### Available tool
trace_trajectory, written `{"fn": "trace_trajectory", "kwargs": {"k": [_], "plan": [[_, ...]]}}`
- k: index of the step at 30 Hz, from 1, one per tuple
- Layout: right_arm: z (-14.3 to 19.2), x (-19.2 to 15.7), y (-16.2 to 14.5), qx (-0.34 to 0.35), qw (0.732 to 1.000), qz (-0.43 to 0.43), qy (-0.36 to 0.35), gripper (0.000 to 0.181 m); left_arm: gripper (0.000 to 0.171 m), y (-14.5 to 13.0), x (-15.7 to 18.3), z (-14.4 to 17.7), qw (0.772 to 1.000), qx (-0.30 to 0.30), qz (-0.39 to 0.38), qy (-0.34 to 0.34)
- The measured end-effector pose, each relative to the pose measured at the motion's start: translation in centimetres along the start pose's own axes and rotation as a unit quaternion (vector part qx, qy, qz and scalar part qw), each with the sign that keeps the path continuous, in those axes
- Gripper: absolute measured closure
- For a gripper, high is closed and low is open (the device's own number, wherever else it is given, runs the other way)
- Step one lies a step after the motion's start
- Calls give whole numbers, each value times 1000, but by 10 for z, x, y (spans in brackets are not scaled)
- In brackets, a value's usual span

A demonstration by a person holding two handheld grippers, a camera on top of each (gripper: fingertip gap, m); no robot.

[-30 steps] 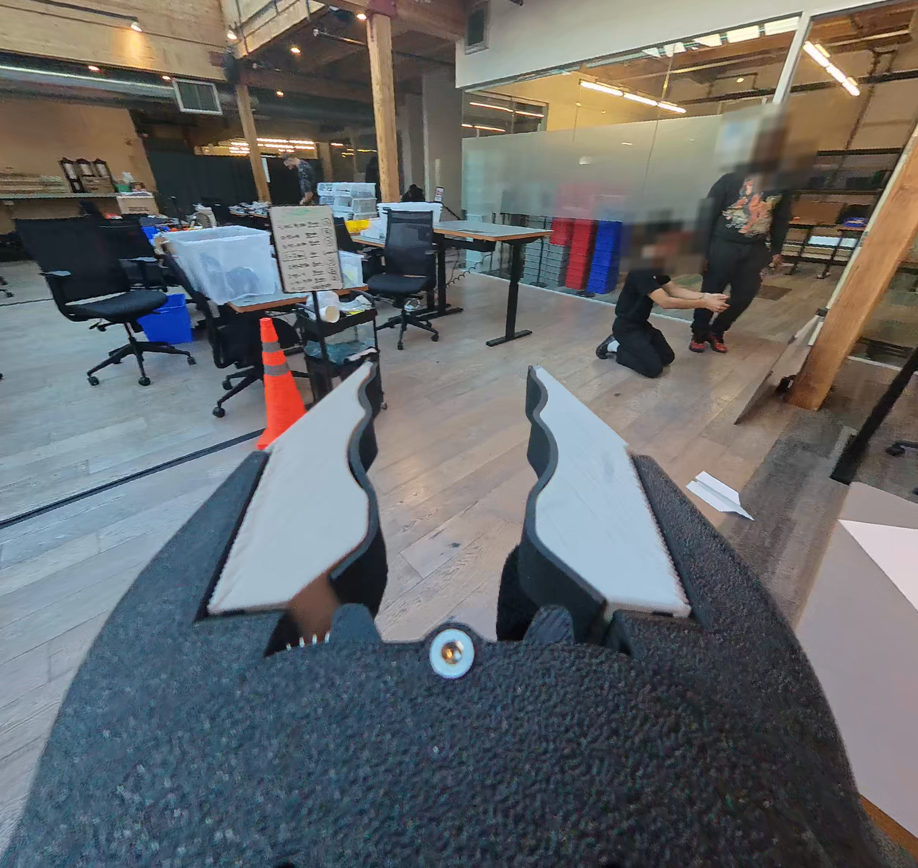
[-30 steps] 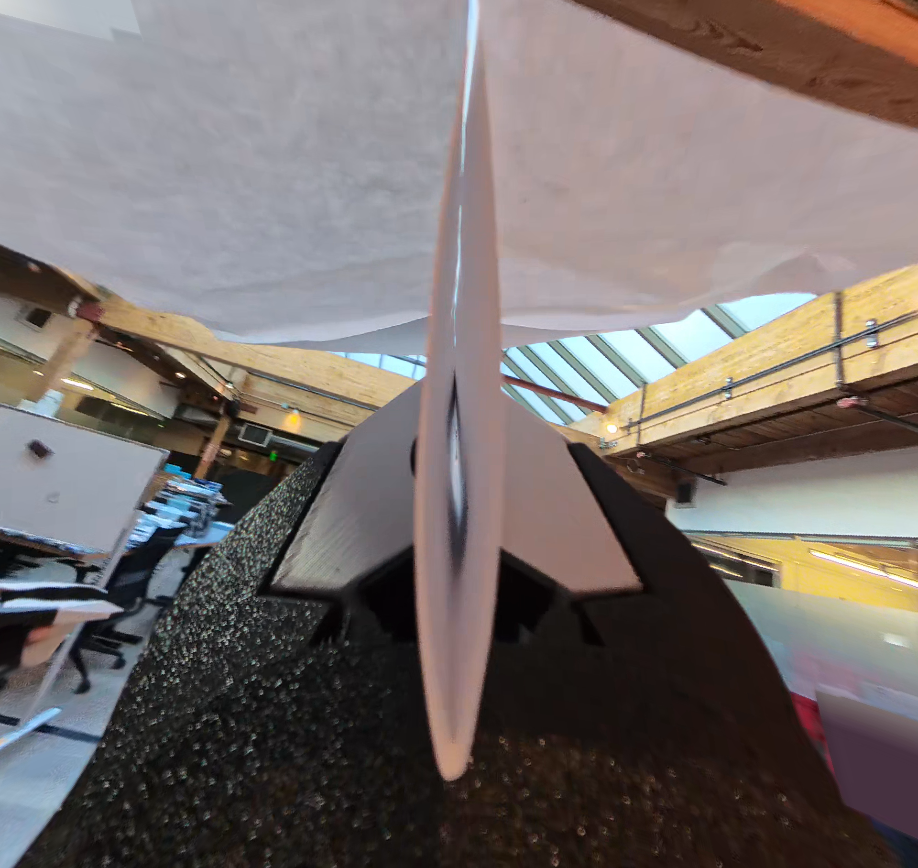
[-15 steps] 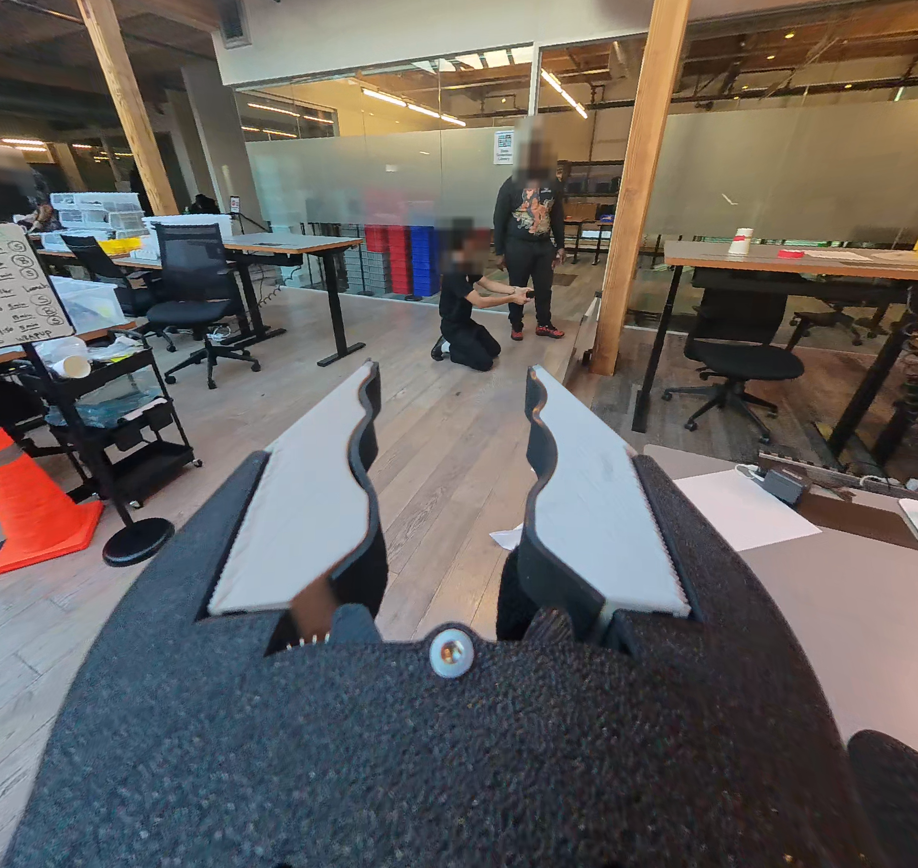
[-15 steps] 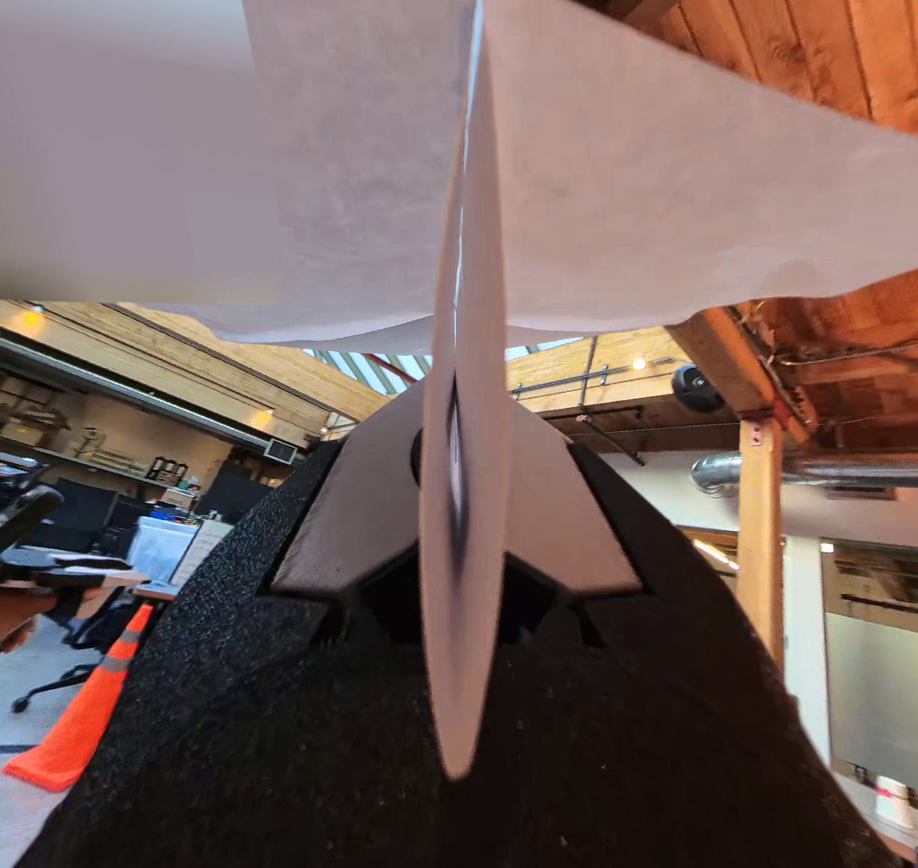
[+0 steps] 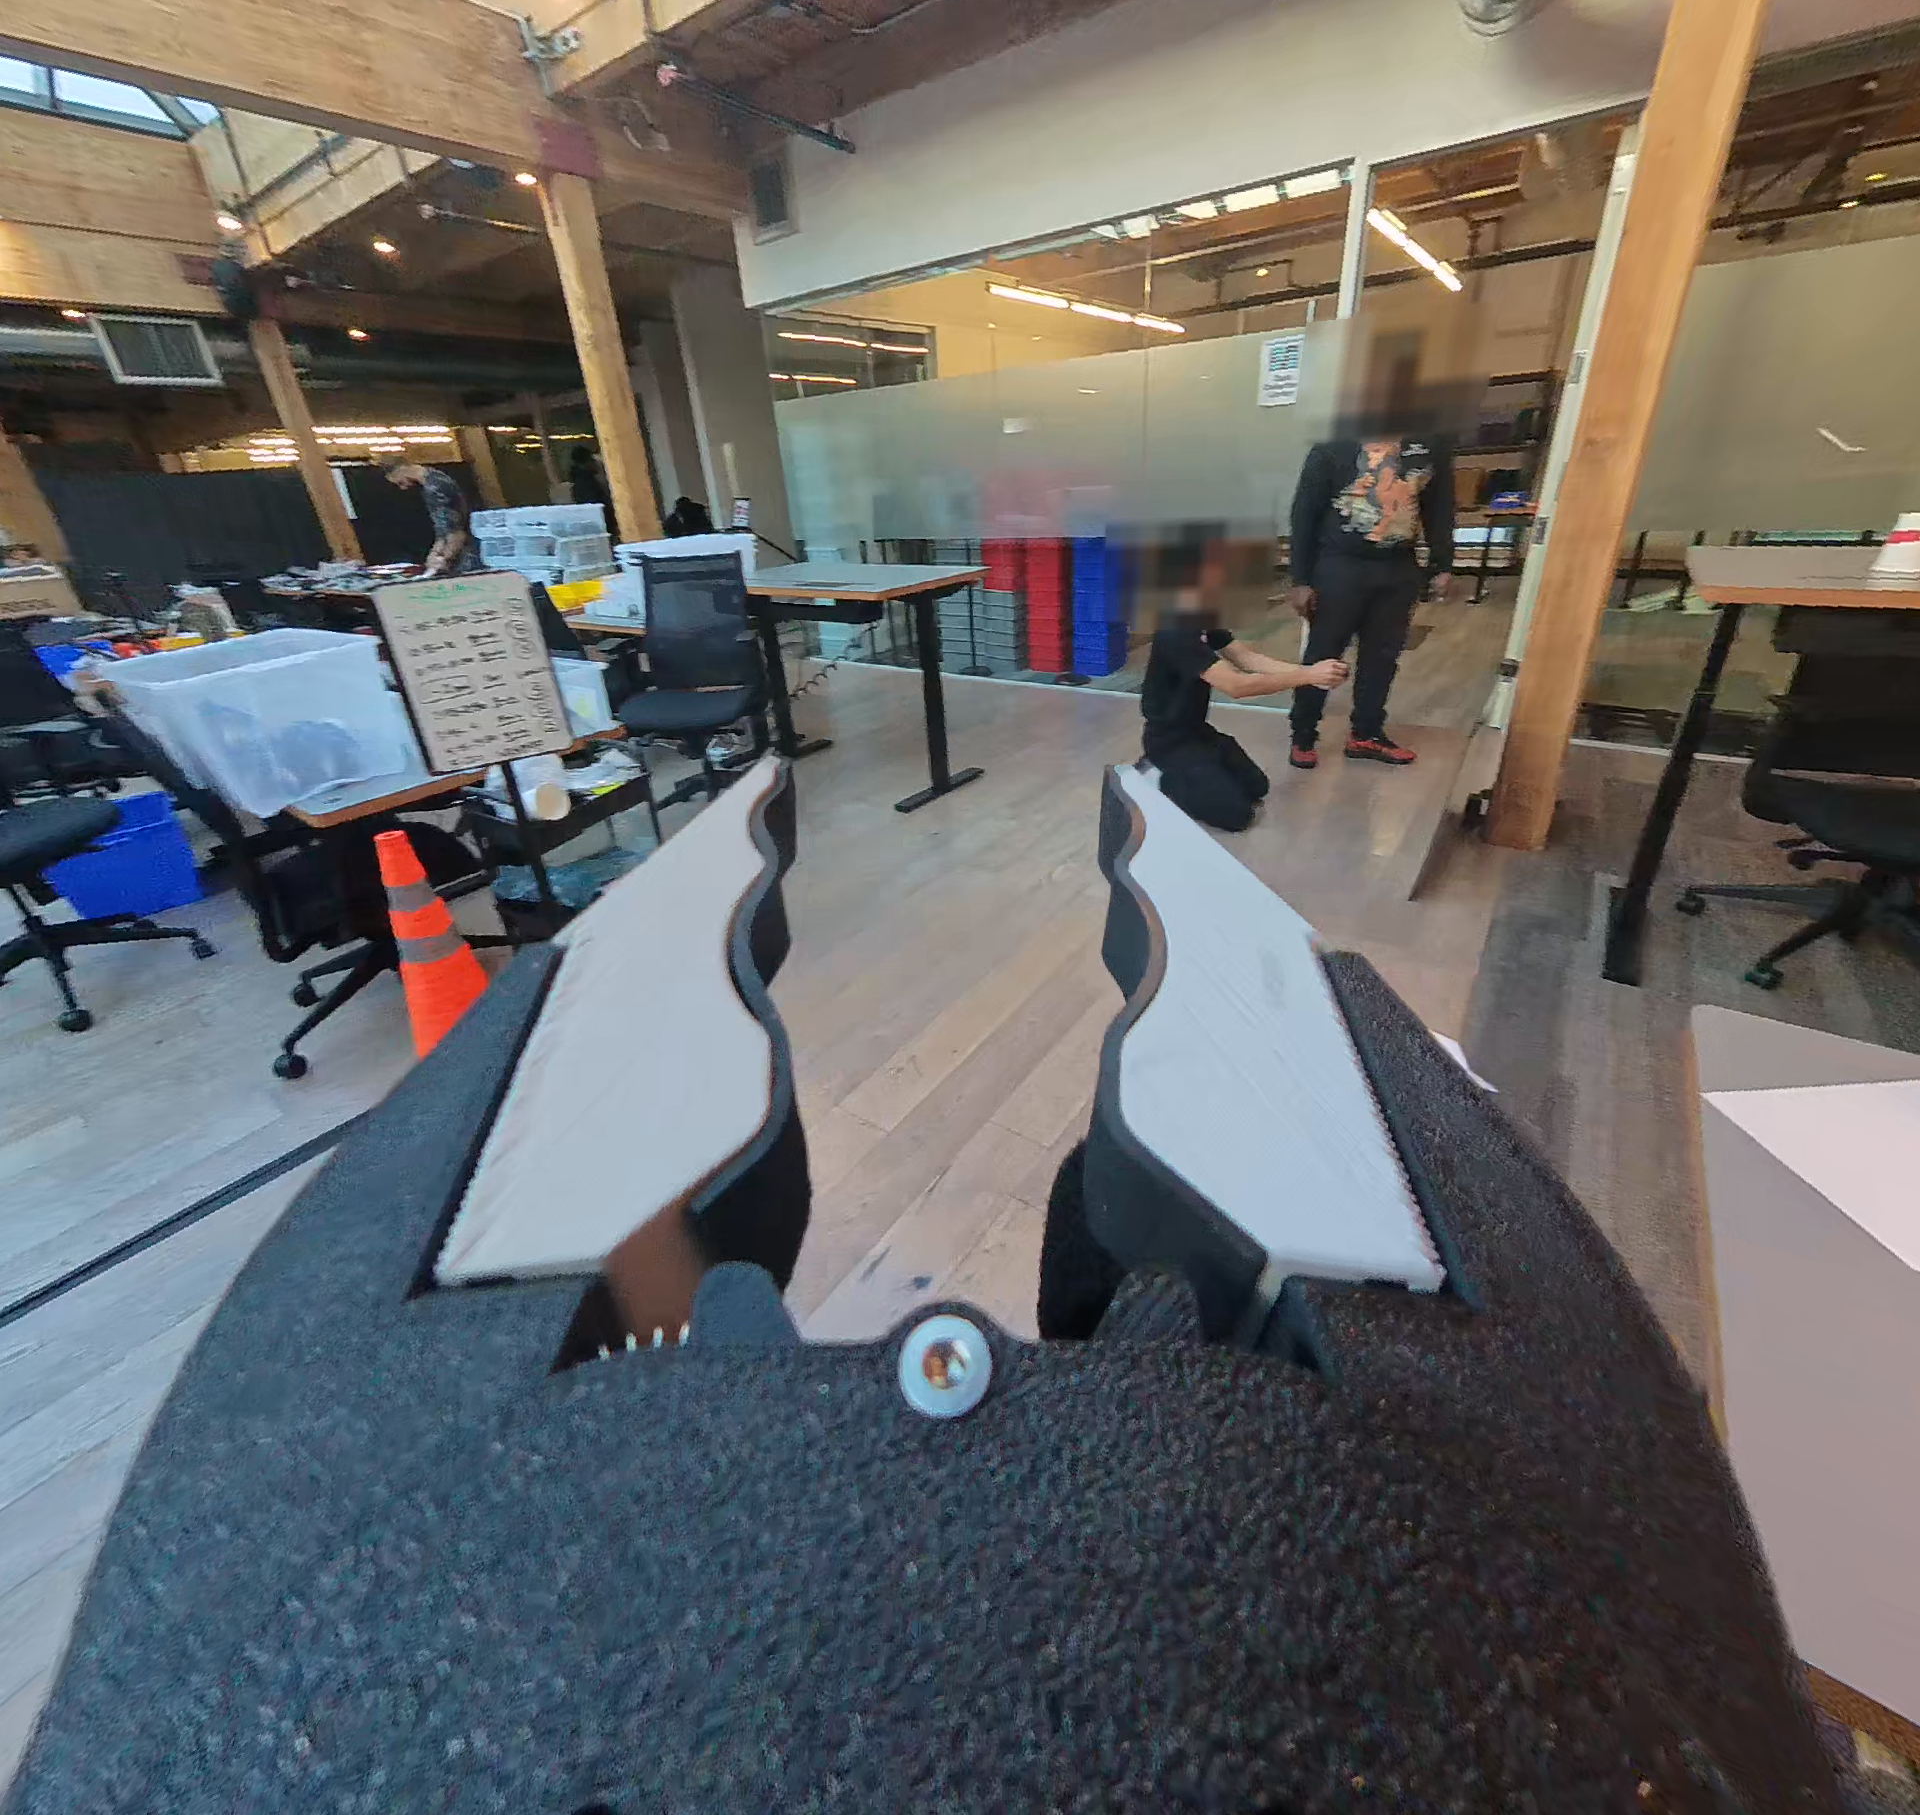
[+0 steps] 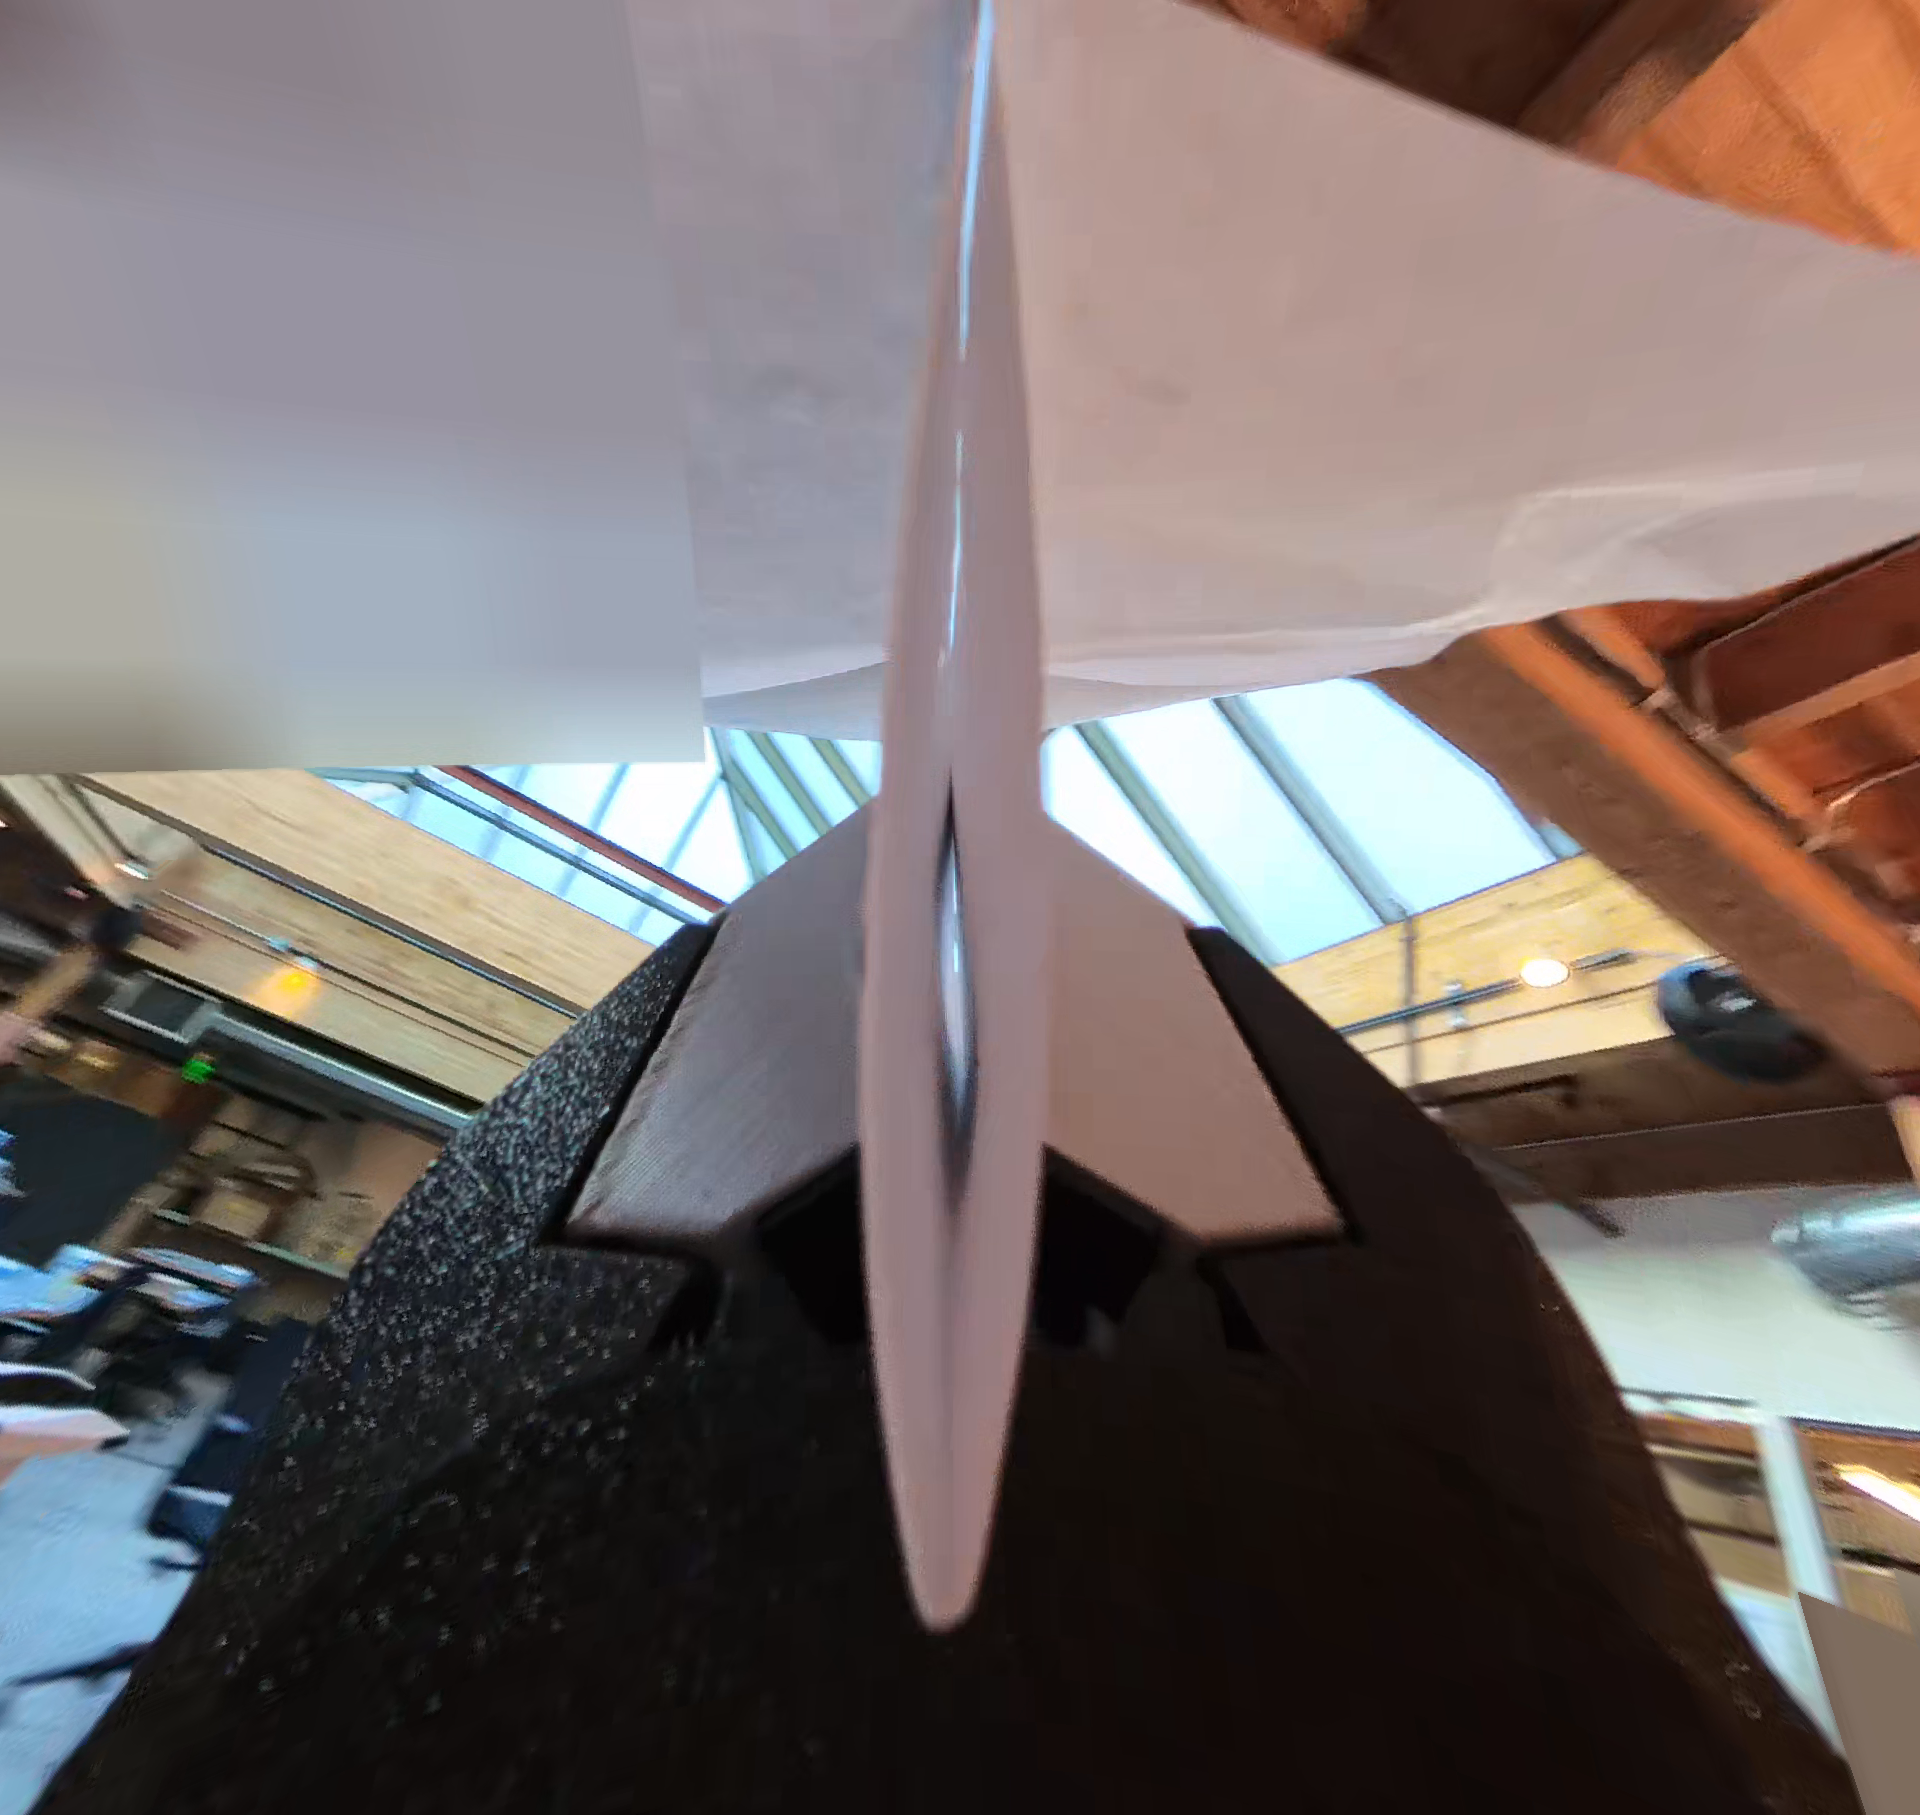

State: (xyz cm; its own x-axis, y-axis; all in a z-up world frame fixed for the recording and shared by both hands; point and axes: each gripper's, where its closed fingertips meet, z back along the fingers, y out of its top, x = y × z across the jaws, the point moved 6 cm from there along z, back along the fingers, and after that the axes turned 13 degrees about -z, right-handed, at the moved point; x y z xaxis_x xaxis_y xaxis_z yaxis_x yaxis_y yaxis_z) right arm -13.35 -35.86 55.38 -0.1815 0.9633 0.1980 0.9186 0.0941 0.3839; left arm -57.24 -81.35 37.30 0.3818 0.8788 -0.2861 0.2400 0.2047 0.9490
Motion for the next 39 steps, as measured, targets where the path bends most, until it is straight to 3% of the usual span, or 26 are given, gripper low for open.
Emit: {"fn": "trace_trajectory", "kwargs": {"k": [5, 9, 10, 12, 15, 19, 23, 26, 31, 32, 34, 36, 37, 38, 39], "plan": [[-52, -16, -120, -34, 991, -125, 27, 181, 114, -14, -42, 54, 998, -33, -13, 55], [-70, -32, -205, -104, 977, -183, 40, 172, 114, -25, -44, 89, 995, -51, 4, 86], [-71, -35, -222, -122, 972, -195, 43, 181, 114, -27, -41, 96, 994, -54, 7, 92], [-68, -38, -249, -152, 961, -225, 47, 181, 114, -29, -31, 110, 993, -62, 9, 100], [-57, -38, -264, -178, 952, -242, 57, 179, 114, -31, -14, 128, 992, -74, 14, 106], [-43, -24, -250, -187, 948, -250, 65, 179, 114, -35, 10, 149, 989, -95, 10, 114], [-38, 4, -209, -183, 953, -232, 69, 181, 114, -31, 22, 166, 986, -101, 14, 133], [-36, 34, -157, -166, 963, -202, 67, 181, 114, -24, 24, 173, 984, -102, 12, 148], [-28, 78, -37, -94, 986, -130, 39, 181, 115, -14, 14, 175, 982, -100, 6, 158], [-25, 83, -14, -77, 990, -110, 32, 102, 115, -11, 11, 175, 982, -98, 4, 159], [-17, 89, 27, -43, 996, -72, 12, 95, 115, -6, 3, 175, 983, -94, -1, 157], [-14, 85, 47, -29, 998, -56, 4, 96, 115, 0, -3, 172, 986, -91, -5, 143], [-16, 77, 44, -35, 998, -57, 11, 100, 116, 5, -1, 168, 989, -86, -2, 120], [-20, 64, 29, -54, 997, -55, 22, 94, 120, 12, 6, 161, 993, -79, 4, 83], [-26, 47, 3, -87, 994, -57, 41, 103, 120, 22, 17, 153, 997, -66, 10, 41]]}}
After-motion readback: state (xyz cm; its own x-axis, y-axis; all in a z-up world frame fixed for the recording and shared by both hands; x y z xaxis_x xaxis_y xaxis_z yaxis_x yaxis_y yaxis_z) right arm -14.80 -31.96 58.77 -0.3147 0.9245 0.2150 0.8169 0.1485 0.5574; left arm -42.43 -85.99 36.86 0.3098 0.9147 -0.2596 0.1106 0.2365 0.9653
